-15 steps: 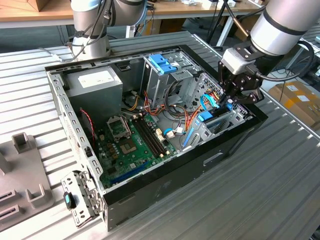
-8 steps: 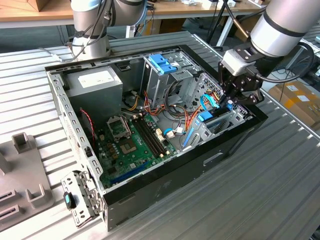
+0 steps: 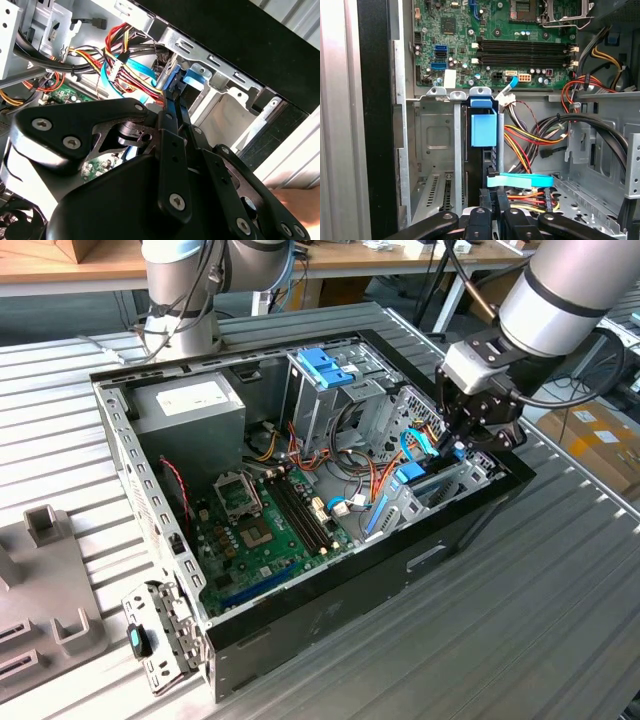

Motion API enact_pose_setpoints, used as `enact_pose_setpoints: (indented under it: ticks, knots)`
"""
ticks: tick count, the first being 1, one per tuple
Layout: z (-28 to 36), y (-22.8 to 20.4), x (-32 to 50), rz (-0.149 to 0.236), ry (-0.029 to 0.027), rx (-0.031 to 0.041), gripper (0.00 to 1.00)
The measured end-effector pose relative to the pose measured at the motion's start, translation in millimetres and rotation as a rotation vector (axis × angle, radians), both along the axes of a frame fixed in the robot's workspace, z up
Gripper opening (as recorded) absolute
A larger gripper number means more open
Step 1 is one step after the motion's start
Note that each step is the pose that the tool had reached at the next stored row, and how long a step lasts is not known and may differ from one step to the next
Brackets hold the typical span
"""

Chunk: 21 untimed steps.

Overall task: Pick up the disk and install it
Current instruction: 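Insert the second disk wire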

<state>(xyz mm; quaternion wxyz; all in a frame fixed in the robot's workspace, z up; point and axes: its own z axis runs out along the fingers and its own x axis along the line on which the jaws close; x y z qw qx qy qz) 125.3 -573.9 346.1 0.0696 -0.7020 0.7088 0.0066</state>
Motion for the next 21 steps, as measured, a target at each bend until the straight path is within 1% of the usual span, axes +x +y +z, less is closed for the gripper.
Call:
enact_pose_setpoints:
  ticks: [4, 8, 12, 16, 19, 21]
  knots:
    - [-0.1, 0.0, -0.3, 0.0, -0.0001, 0.0002, 0.16]
    - [-0.3, 0.1, -2.5, 0.0, -0.0001, 0.0002, 0.16]
    - [-3.3, 0.0, -2.6, 0.0, 0.0, 0.0, 0.16]
    - [-3.9, 0.0, -2.6, 0.0, 0.0, 0.0, 0.16]
    - [-6.3, 0.0, -2.6, 0.0, 0.0, -0.0005, 0.16]
    - [-6.5, 0.0, -2.6, 0.0, 0.0001, -0.0004, 0.16]
